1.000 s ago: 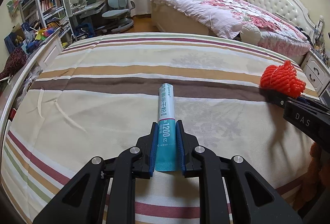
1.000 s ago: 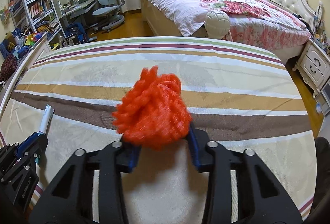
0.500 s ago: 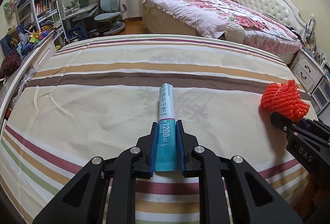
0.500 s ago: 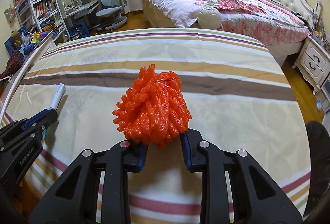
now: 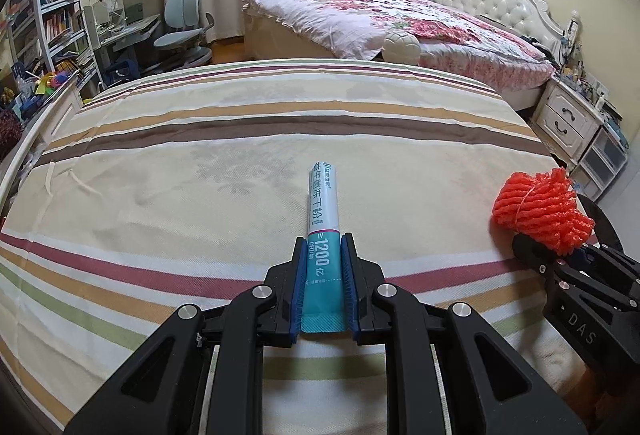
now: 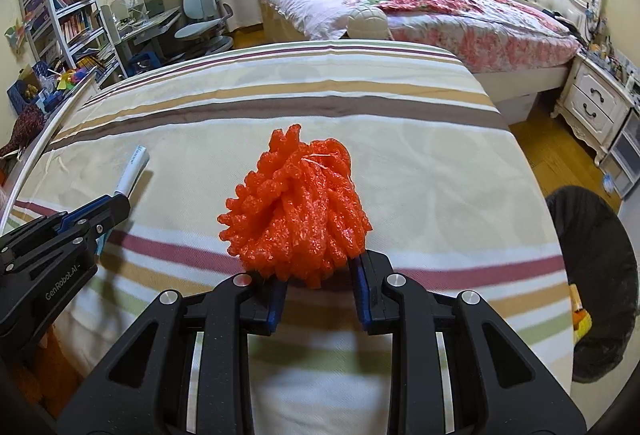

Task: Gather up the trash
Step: 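Carry the tube and orange net with both tools over the black bin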

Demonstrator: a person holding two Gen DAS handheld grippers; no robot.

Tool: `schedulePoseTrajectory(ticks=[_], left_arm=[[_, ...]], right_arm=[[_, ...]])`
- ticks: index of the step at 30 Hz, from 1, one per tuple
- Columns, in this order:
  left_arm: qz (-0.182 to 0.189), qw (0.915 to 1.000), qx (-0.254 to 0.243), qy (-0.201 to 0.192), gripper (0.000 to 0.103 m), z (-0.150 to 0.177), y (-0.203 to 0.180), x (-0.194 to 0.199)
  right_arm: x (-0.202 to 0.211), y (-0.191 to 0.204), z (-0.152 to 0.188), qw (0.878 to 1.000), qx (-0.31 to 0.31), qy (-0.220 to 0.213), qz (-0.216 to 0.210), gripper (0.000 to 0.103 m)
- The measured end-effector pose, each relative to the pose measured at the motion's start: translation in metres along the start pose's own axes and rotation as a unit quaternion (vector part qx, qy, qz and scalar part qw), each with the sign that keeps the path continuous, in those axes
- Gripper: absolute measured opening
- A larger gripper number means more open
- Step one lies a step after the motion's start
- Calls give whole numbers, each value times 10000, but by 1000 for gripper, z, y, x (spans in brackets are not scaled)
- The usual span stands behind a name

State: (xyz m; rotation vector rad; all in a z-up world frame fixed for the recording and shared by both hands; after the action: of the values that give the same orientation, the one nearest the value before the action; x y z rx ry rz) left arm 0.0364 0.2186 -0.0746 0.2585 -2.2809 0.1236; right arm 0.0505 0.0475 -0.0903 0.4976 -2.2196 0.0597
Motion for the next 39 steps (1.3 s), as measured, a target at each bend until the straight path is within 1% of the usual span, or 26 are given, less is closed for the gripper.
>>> schedulePoseTrajectory(ticks=[10, 19, 30, 39], left_arm=[[187, 9996, -220, -1, 18, 15, -36, 9], [318, 9984, -465, -86, 18, 22, -65, 18], [449, 9964, -692, -213, 18, 21, -96, 25], [680, 9929, -899, -379, 18, 17, -126, 36]], right_arm=[[24, -30, 24, 9995, -234, -113, 199, 27], [43, -50, 39, 9983, -416, -244, 322, 27], [67, -71, 48, 9962, -623, -463, 395, 26], [86, -99, 54, 9921, -908, -633, 587, 26]])
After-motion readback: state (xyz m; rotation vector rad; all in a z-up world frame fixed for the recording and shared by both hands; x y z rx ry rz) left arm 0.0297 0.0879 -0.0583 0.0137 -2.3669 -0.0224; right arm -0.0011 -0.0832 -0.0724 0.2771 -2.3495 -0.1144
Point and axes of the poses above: each gripper's, at about its wrist camera, not at the fingertips, and x roughly against the way its jaws point, y to its left, z to its underside, the point moved 3 cm from there along -x, roughly the way its jaws point, and after that the axes turned 3 degrees about -z, right-handed, at the moved point
